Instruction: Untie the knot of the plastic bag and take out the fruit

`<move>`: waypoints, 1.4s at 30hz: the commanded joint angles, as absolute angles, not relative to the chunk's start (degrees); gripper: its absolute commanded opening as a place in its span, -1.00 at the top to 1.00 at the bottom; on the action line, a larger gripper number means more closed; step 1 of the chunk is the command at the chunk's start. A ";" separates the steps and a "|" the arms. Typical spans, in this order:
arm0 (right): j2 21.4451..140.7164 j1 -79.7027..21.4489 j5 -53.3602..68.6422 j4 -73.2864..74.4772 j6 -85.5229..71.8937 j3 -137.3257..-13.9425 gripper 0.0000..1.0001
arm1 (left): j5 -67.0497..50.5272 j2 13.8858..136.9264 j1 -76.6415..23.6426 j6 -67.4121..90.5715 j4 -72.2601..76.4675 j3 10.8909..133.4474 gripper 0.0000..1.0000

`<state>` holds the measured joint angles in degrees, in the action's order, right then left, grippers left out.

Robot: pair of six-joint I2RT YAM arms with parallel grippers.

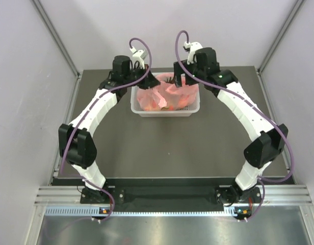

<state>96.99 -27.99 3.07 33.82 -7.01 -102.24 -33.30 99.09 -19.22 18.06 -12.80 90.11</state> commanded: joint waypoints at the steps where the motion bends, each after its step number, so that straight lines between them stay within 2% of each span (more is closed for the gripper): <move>1: 100.45 -32.07 -3.95 34.80 -4.23 -106.17 -0.85 | -36.21 95.71 -19.25 18.11 -7.82 90.00 1.00; 7: 100.99 -35.24 -6.33 34.62 -1.32 -105.29 -0.86 | -36.47 96.50 -19.25 17.93 -8.35 89.91 1.00; 10: 101.33 -35.51 -7.82 35.24 -2.72 -105.82 -0.80 | -36.82 96.15 -19.16 18.63 -7.13 89.30 1.00; 16: 104.94 -35.42 -19.76 41.13 -6.24 -108.29 -0.51 | -35.77 94.40 -19.16 19.60 -5.27 88.33 1.00; 17: 104.85 -35.42 -21.52 41.31 -6.68 -107.67 -0.41 | -35.42 94.13 -19.16 19.60 -5.10 88.33 1.00; 24: 102.13 -32.70 -23.64 40.87 -9.75 -99.06 -0.20 | -34.19 92.64 -18.46 19.69 -4.13 87.45 1.00; 26: 101.25 -32.08 -24.25 40.52 -10.28 -96.69 -0.08 | -33.84 92.29 -17.93 19.78 -3.96 87.10 1.00; 29: 99.50 -30.24 -26.36 39.21 -10.63 -92.91 0.24 | -33.57 92.02 -16.79 19.77 -4.04 86.31 1.00; 30: 99.06 -28.93 -26.28 38.85 -10.63 -91.94 0.47 | -33.66 91.76 -16.44 19.78 -3.96 86.13 1.00; 33: 97.39 -26.73 -25.23 37.97 -10.20 -89.30 0.90 | -33.14 91.50 -15.56 19.17 -3.95 85.26 1.00; 34: 97.03 -26.28 -24.44 37.53 -9.76 -89.04 0.97 | -32.44 91.67 -15.30 18.81 -4.22 85.25 1.00; 40: 94.83 -24.96 -12.31 35.24 -2.39 -89.82 1.00 | -29.10 92.81 -14.85 16.96 -7.11 85.87 1.00; 42: 94.22 -24.87 -11.69 35.85 -0.97 -89.56 1.00 | -25.41 92.90 -14.33 17.66 -8.35 86.31 0.88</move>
<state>98.10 -25.19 -16.19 37.89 -5.26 -88.38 -29.61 94.85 -15.11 18.26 -8.86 85.43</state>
